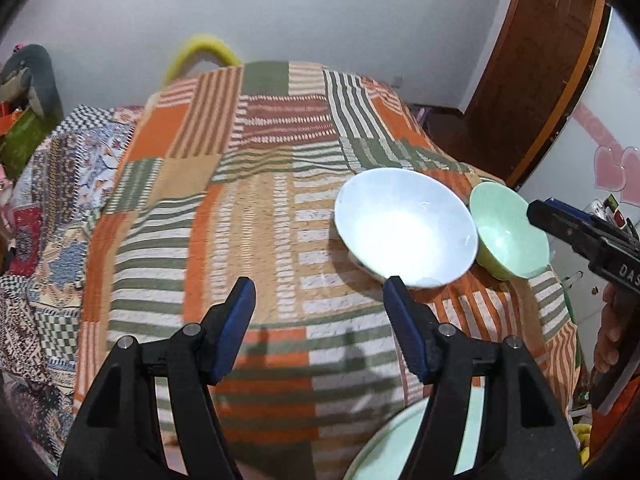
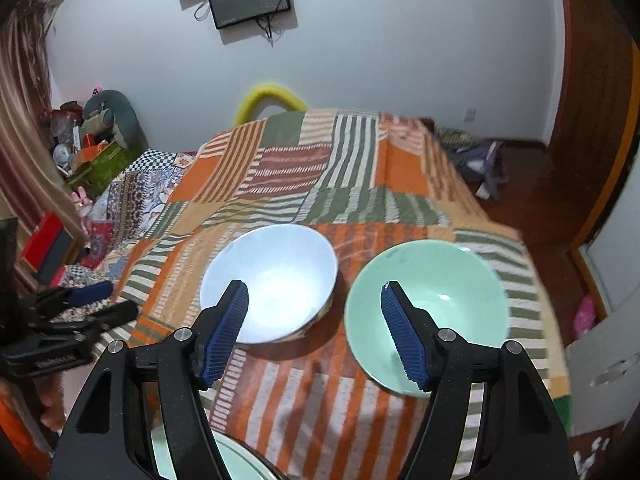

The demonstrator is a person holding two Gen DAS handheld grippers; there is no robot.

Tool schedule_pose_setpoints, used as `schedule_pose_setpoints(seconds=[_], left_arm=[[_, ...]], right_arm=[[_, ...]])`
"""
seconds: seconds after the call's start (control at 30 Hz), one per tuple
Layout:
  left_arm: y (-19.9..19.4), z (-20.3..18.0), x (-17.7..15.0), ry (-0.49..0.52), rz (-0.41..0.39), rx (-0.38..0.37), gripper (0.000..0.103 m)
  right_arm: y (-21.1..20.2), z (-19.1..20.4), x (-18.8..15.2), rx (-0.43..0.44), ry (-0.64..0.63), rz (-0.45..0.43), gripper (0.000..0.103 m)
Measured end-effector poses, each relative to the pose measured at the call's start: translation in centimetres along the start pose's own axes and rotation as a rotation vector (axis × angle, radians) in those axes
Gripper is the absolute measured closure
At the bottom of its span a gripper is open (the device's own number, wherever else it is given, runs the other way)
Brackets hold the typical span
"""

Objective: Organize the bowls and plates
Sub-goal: 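Grasp the white spotted bowl rim with the left gripper while the right gripper grips it too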

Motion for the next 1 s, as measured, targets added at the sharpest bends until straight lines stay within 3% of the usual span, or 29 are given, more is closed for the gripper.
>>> schedule_pose_setpoints(seconds=[0.17,0.3,0.4,0.73,1.0], left_arm=[[3.1,-0.5,1.6,0.008,0.034,-0.021,0.038],[5.2,-1.0,2.6,0.035,0.058,-0.025,0.052],[6.7,-1.3,3.1,0.046,0.085,-0.030,0.060],[9.3,-1.6,3.6,0.057,0.120,-0.038,0.074],[10.2,-1.3,3.7,0.041,0.142,-0.046,0.074]], right_arm=[[2.6,0.0,0.4,0.017,-0.009,0.047,0.057],[4.4,-0.5,0.8,0.028,-0.004,0.087,0.071],[5.4,-0.3,1.2,0.018,-0.016,0.106,0.077],[6.7,-0.3,2.3,-0.002,-0.031,0.124,0.079],[7.9,-1.4,2.7,-0.019,-0.006,0.153,0.079]])
Point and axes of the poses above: each gripper's, at about its wrist camera, not at the fingertips, and y roughly the way its jaws point, z to its left, x to its top, the point moved 4 cm from there along y, roughly the way its jaws point, and after that the axes turned 6 degrees about z, right-handed, at the moved point
